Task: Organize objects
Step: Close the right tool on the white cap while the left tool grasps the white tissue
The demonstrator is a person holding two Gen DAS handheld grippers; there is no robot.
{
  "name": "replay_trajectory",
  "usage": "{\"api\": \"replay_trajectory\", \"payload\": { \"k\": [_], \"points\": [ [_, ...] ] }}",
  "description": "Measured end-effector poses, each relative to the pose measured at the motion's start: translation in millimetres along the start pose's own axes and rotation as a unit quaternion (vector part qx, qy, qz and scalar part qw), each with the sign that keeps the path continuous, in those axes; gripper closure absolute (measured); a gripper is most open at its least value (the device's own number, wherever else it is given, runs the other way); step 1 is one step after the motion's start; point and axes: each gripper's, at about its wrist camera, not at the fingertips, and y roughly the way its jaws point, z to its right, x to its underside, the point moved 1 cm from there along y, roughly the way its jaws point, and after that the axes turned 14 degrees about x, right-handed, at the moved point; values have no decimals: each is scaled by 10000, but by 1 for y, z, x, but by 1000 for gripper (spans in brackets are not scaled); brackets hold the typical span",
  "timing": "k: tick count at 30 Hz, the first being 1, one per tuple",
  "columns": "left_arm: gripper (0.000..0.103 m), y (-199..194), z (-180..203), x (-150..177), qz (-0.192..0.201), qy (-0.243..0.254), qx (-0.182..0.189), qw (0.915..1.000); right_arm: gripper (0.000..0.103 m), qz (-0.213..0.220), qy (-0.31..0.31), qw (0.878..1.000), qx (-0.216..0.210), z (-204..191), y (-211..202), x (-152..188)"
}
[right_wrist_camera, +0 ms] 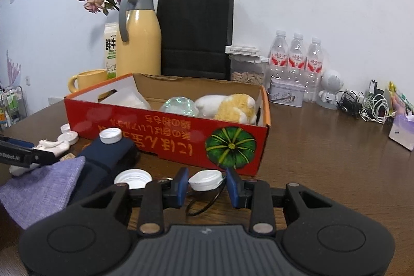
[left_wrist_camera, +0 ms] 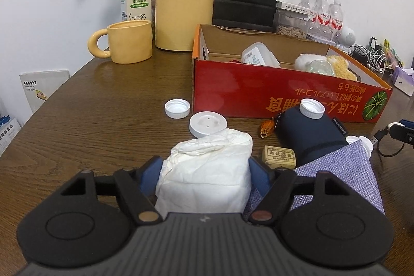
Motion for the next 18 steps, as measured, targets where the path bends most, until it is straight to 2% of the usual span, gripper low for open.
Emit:
{"api": "replay_trajectory", "payload": {
  "k": [5,15,18],
  "points": [
    [29,-1,-1,1,19,-35,10,10000,72,26,-158,9998,92,-1,-3,3],
    [28,-2,-1,1,24,-47,10,10000,75,-438,-690,9966,120,1,0,13],
    [28,-2,-1,1,25,-45,10,10000,75,-451,-702,9965,100,4,-1,15]
  ]
}}
